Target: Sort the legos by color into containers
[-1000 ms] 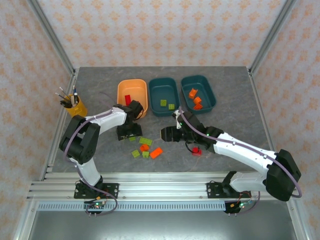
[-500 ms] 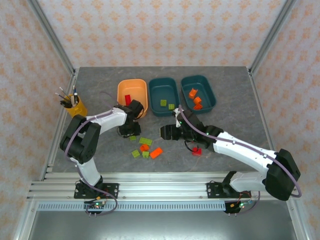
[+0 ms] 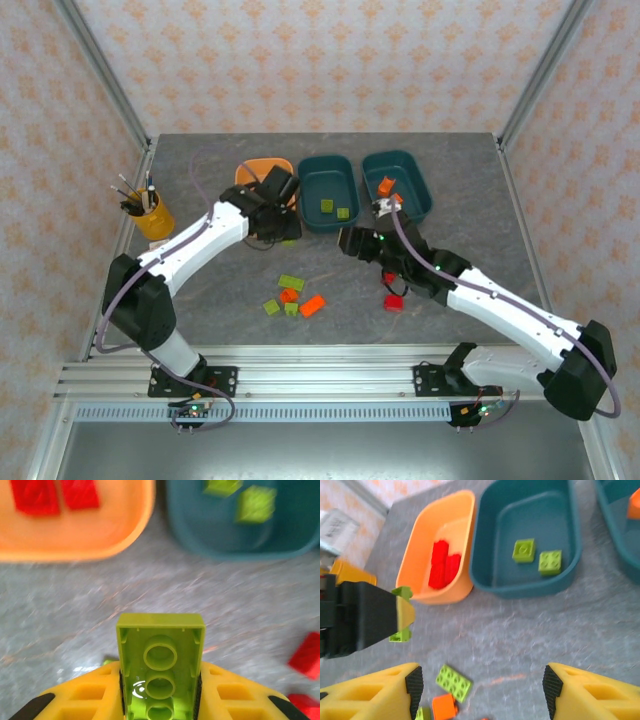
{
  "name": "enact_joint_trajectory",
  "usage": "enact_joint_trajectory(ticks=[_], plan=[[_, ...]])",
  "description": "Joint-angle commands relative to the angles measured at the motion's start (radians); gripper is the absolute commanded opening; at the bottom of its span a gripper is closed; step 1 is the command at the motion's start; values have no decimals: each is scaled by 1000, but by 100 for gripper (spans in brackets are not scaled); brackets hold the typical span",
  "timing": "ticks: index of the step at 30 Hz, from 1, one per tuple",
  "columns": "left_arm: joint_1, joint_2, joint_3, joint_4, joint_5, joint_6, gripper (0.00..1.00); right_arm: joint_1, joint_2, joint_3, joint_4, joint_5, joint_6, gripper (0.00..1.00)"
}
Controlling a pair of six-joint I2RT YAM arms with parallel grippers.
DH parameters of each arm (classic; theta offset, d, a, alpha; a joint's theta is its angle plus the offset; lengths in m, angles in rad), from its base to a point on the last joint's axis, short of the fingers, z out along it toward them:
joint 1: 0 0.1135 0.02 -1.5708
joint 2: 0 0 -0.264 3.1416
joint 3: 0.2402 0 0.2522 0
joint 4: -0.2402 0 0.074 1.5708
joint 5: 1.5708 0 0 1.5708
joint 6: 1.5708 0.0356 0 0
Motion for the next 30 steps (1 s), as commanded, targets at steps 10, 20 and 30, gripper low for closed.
enact_joint_trajectory(ticks=[10, 20, 30], plan=[[2, 543, 686, -172, -47, 65, 29, -103, 42, 92, -22, 58, 133, 66], [13, 773, 885, -271, -125, -54, 24, -136, 30, 50, -57, 41, 183, 66], [14, 808, 878, -288, -149, -165, 19, -262, 66, 44, -4, -53, 220, 66]])
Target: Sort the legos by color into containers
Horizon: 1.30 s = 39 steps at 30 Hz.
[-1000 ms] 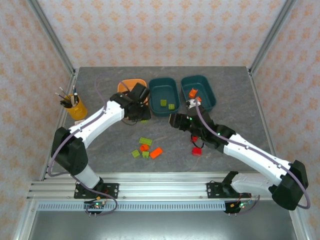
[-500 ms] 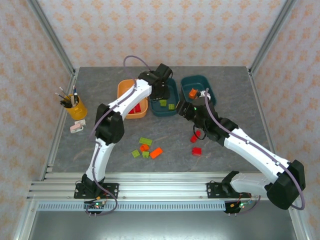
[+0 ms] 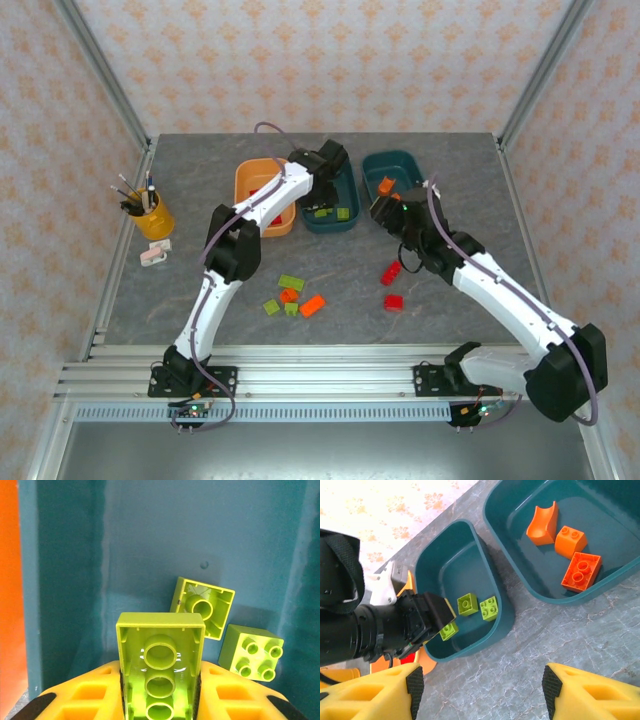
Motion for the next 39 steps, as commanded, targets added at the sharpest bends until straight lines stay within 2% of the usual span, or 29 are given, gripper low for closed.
enact_joint_trajectory(ticks=[1, 7, 12, 23, 29, 31, 34, 39], plan=[[12, 23, 38, -54, -41, -58, 19, -8, 18, 5, 22, -34, 19, 66], [13, 60, 58, -73, -26, -81, 22, -10, 45, 9, 18, -52, 33, 66], [14, 71, 87, -75, -13, -81, 38, -11, 55, 20, -3, -54, 34, 67], [12, 28, 174, -76, 8, -70, 59, -11, 57, 61, -68, -31, -3, 67], [4, -92, 174, -60, 2, -66, 68, -12, 43, 105, -143, -12, -49, 67], [1, -162, 138, -49, -3, -56, 69, -12, 34, 113, -169, -11, -67, 66], [-1, -301, -5, -5, 3, -34, 69, -12, 33, 130, -220, -38, -112, 66], [-2, -606, -419, 111, 53, 6, 69, 14, 33, 147, -323, -128, -214, 64]])
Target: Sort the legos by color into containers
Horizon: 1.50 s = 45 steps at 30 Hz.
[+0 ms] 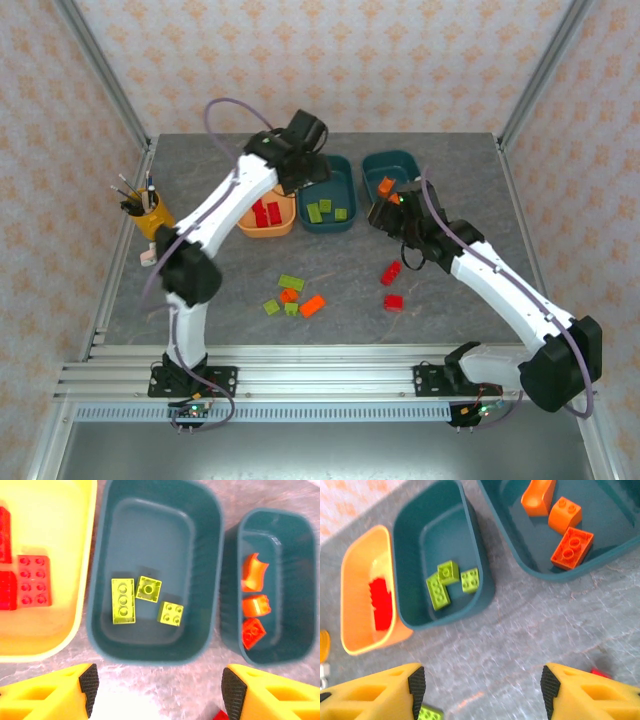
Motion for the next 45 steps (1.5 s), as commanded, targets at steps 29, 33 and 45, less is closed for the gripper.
enact_joint_trajectory(ticks=[29, 33, 45], plan=[[-44, -1149, -1307, 258, 141, 98, 74, 414, 593, 142, -42, -242, 954, 64], [-44, -1178, -1307, 258, 161, 105, 74, 426, 590, 107, -46, -245, 1023, 64], [-44, -1276, -1339, 221, 256, 120, 75, 456, 655, 110, 7, -271, 1123, 58]])
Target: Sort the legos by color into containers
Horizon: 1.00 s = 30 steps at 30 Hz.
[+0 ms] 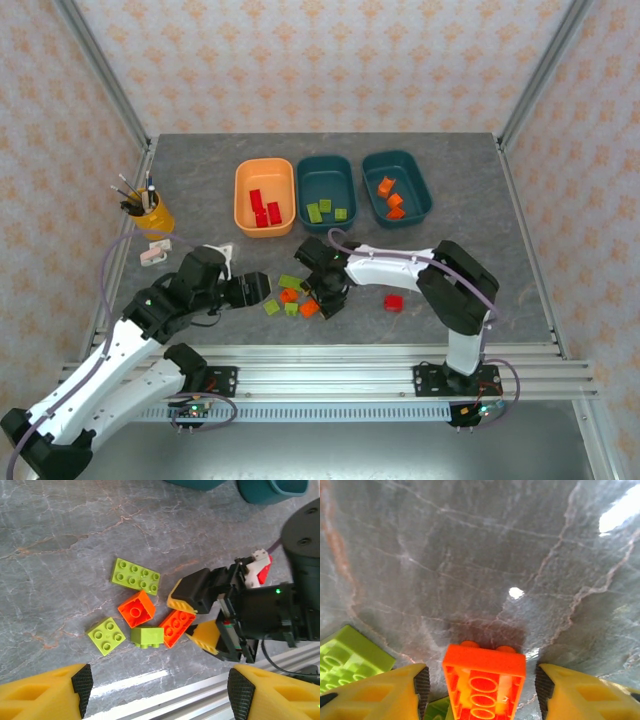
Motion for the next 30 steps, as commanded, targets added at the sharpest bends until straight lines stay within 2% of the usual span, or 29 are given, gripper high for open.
enact_joint_trajectory(ticks=[1, 10, 20, 26, 30], plan=[[-9, -26, -21, -34, 34, 20, 75, 9, 26, -3, 33, -9, 56, 56], [-9, -41, -25, -23, 38, 7, 76, 12, 64, 12, 26, 3, 71, 39], [-8, -38, -19, -21, 32, 9, 76, 11, 77, 98, -92, 65, 50, 29], [-9, -1, 21, 24, 42, -1, 77, -34, -38, 258, -331, 296, -108, 28], [-8, 88, 89, 98, 63, -13, 77, -116, -133, 304, -433, 408, -229, 28]])
